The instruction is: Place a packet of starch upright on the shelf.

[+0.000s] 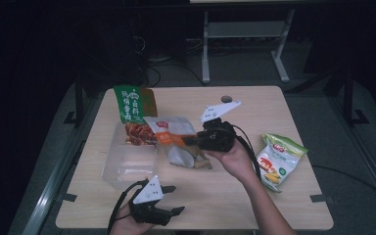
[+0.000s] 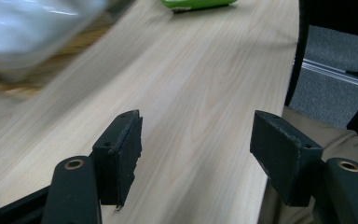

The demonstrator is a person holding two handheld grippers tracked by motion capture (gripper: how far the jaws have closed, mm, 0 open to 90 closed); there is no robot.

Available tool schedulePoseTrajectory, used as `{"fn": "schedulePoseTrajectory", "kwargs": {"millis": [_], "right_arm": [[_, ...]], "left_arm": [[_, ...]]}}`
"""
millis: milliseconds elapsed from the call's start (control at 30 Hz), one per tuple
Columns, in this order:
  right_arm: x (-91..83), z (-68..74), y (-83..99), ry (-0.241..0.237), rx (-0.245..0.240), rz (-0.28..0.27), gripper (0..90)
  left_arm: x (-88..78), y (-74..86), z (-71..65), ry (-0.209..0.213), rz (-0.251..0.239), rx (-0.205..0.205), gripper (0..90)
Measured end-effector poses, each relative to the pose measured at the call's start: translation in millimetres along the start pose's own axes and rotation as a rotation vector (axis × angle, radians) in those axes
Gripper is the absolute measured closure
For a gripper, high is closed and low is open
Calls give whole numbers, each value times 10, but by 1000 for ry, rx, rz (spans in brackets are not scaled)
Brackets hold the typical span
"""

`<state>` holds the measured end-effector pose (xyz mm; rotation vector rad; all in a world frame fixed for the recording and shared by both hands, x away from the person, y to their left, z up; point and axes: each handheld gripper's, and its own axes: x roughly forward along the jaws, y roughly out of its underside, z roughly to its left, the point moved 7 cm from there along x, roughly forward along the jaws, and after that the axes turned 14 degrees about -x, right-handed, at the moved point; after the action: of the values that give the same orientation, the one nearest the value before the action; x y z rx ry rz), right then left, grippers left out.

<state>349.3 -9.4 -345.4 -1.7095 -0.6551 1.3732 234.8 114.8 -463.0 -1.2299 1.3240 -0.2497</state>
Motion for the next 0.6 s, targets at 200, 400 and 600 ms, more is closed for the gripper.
{"fn": "schedulePoseTrajectory", "kwargs": {"millis": [200,400,600], "right_arm": [[195,-20,-264,-16,-20,-10,898],[383,-36,-469,-18,-35,-7,898],[665,-40,-631,-37,-58,17,898]], "left_arm": [[22,12,11,-10,0,-20,333],[31,2,22,-9,-3,-20,331],[0,-2,36,-11,-9,-15,323]]}}
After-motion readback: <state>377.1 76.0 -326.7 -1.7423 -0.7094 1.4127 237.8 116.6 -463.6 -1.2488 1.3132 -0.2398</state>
